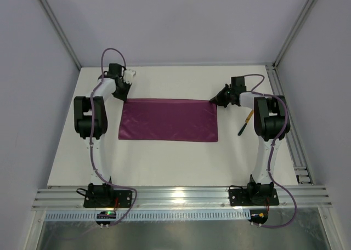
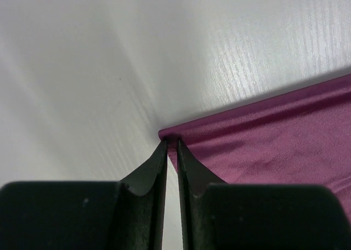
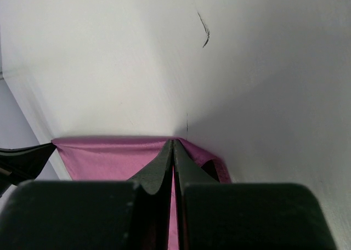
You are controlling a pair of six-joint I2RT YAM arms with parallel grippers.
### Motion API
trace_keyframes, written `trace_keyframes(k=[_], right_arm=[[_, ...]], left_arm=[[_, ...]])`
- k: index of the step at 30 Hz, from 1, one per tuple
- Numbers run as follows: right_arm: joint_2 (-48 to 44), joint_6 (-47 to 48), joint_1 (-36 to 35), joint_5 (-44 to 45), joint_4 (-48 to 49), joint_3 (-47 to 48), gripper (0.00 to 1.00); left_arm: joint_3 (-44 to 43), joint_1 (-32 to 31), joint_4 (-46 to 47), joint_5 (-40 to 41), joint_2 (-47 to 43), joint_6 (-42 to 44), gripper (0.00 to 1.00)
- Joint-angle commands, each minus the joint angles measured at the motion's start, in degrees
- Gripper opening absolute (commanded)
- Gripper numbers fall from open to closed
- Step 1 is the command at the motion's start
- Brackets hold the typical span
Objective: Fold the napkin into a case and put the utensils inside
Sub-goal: Smooth out the rectangle-folded napkin at the center of the board.
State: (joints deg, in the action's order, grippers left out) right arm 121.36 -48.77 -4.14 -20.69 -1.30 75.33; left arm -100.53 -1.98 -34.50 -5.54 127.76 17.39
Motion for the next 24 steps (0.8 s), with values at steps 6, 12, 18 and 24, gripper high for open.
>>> trace_keyframes(k=[6, 12, 18, 24], right_arm=[[-0.7, 4.8, 0.7, 4.0, -6.0, 1.0, 0.04], [-4.0, 9.4, 0.6, 0.9, -7.4, 3.7, 0.04], [-9.8, 17.3, 0.6, 1.3, -13.5, 7.5, 0.09], [-12.6, 23.6, 0.6, 4.9, -20.1, 5.9, 0.29]], left_arm=[[0.5, 1.5, 0.7, 0.6, -1.5, 0.8, 0.13], [0.0, 1.4, -0.2, -2.5, -4.8, -0.4, 0.19], [-1.9, 1.4, -2.8, -4.4, -7.2, -0.8, 0.25], [-0.1, 1.5, -3.4, -4.8, -9.9, -0.6, 0.27]])
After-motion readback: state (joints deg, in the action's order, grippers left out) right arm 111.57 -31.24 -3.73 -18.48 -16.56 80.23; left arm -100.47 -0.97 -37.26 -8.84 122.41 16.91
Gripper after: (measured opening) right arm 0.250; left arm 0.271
